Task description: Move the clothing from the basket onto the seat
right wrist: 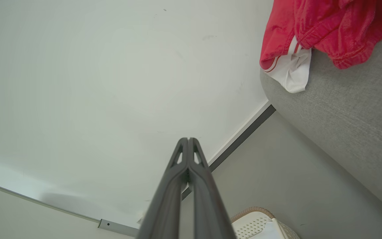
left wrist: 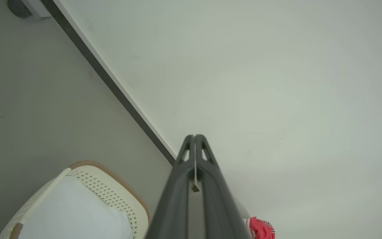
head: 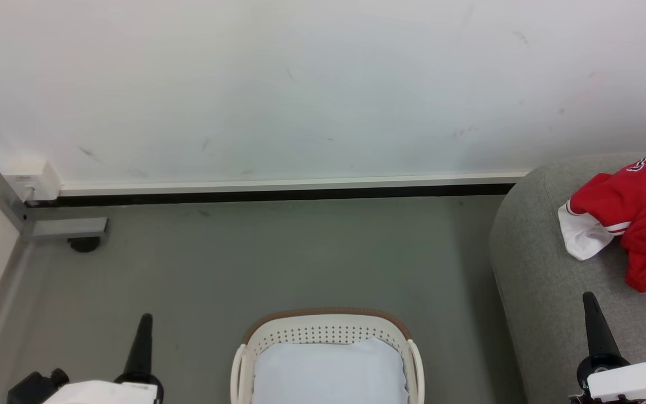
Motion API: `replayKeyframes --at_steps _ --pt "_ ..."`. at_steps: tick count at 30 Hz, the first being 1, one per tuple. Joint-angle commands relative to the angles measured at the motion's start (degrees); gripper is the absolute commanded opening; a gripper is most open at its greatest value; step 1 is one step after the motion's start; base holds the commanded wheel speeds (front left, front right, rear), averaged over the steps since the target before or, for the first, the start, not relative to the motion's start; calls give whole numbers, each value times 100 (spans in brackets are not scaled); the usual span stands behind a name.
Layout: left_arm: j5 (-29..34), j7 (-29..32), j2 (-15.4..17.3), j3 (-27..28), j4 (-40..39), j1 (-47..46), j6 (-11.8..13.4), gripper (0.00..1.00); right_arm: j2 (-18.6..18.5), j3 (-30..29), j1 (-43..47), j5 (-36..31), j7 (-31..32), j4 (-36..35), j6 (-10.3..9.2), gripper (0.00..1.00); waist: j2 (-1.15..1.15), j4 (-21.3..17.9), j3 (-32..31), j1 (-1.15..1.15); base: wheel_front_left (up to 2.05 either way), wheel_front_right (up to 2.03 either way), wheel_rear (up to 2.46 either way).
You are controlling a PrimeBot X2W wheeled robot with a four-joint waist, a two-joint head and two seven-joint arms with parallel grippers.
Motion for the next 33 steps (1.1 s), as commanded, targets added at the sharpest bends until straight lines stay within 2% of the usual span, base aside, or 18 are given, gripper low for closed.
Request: replayKeyframes --at_steps 1,33 --pt "-159 40 45 31 -61 -115 -33 0 -4 -60 -11 168 42 -75 -5 0 0 6 -1 0 0 0 0" --pt "-1783 483 54 144 -58 -164 -44 0 84 -409 27 1638 483 -82 -9 0 0 137 -33 0 0 0 0"
